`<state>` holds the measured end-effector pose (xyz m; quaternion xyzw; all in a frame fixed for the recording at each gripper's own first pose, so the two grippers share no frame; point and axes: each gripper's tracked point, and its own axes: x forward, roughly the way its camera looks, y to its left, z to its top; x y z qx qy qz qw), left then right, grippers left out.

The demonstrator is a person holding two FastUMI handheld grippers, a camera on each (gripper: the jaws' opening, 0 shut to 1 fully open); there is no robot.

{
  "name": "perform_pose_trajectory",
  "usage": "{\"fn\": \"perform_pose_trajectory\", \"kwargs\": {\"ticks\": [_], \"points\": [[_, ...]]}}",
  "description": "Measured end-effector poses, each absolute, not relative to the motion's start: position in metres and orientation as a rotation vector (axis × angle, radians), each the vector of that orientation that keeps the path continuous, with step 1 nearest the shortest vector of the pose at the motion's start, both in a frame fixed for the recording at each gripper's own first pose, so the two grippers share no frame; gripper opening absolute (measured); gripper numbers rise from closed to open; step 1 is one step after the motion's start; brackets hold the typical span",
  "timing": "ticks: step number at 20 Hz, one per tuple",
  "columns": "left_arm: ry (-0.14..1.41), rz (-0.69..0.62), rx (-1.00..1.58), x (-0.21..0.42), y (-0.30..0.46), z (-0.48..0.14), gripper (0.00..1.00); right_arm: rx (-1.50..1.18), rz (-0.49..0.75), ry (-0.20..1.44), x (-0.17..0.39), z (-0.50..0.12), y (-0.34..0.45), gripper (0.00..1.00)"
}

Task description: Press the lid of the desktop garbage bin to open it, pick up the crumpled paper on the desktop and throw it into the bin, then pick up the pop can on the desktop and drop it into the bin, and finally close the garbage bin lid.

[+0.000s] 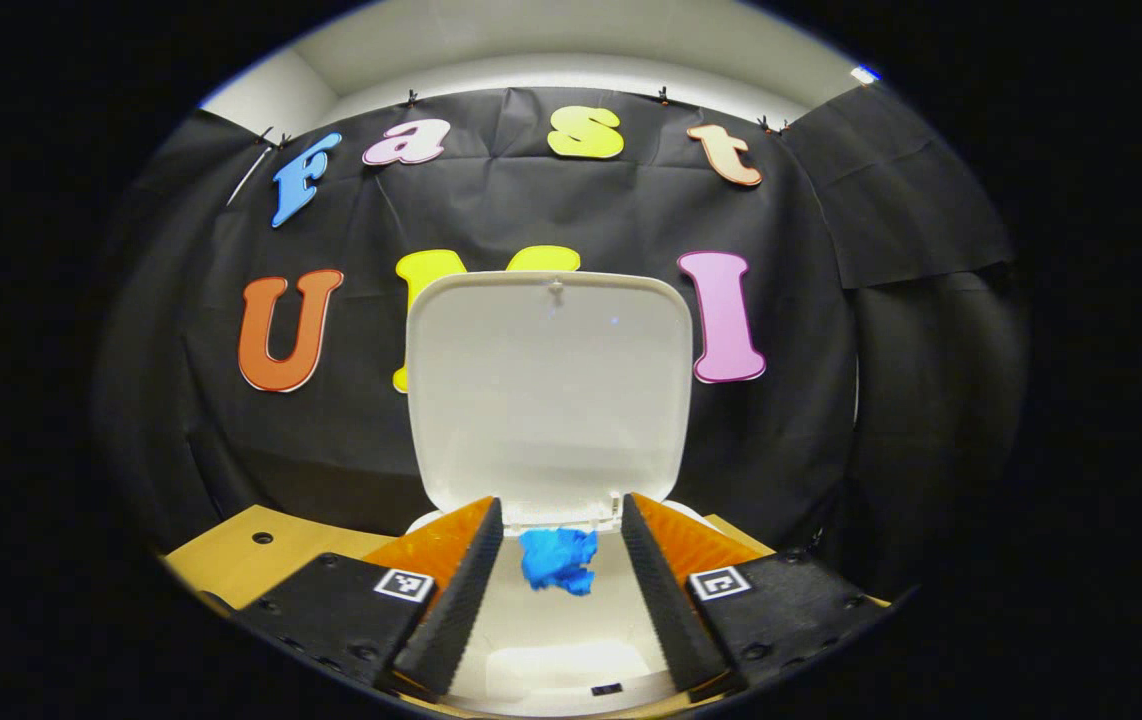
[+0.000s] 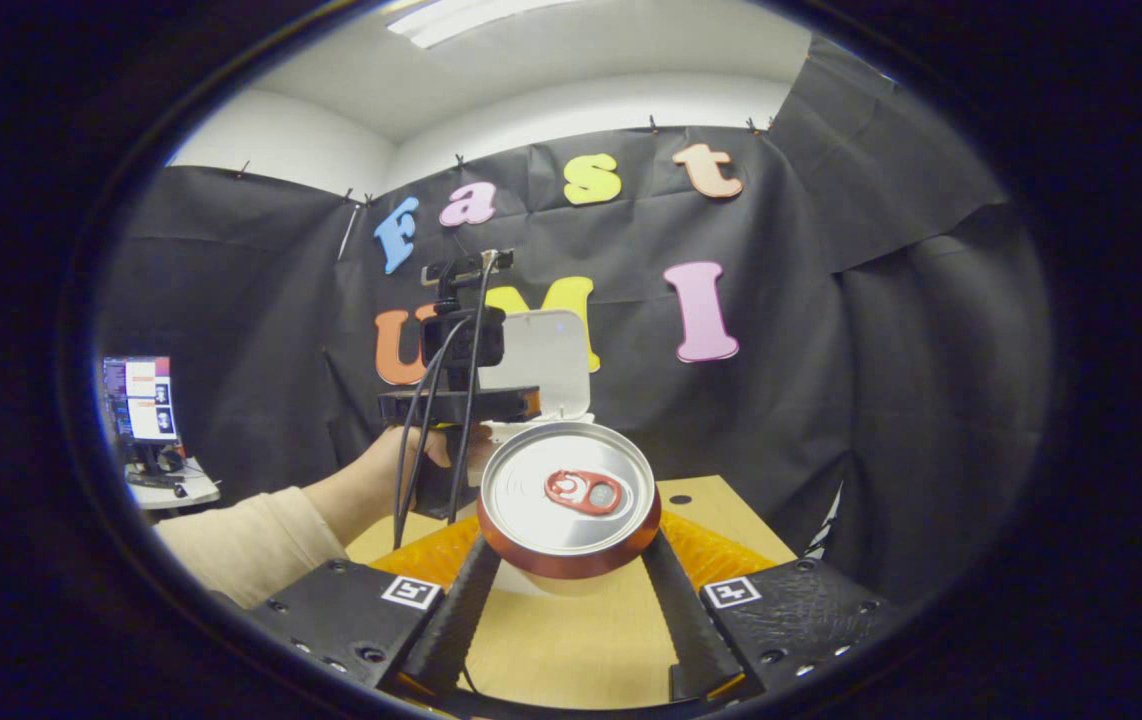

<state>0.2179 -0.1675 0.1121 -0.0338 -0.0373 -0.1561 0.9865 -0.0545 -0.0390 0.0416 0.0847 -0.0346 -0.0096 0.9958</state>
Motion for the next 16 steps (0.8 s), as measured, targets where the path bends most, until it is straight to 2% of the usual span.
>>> {"fn": "perform_pose_trajectory", "kwargs": {"ticks": [3,5,7,11,16], "points": [[-0.118,-0.312,-0.062,0.201,-0.165,0.125,0.84,0.167,-0.025,-0.072,-0.055,0.040,-0.040,0.80],[-0.139,-0.328,-0.044,0.188,-0.166,0.133,0.98,0.166,-0.023,-0.068,-0.051,0.039,-0.038,0.80],[-0.165,-0.286,-0.010,0.177,-0.152,0.136,0.98,0.175,-0.017,-0.054,-0.048,0.035,-0.034,0.80],[-0.172,-0.287,0.000,0.146,-0.140,0.130,0.98,0.166,-0.004,-0.027,-0.042,0.028,-0.021,0.80],[-0.136,-0.227,0.013,0.110,-0.093,0.098,0.98,0.130,-0.013,-0.020,-0.039,0.026,-0.007,0.80]]}}
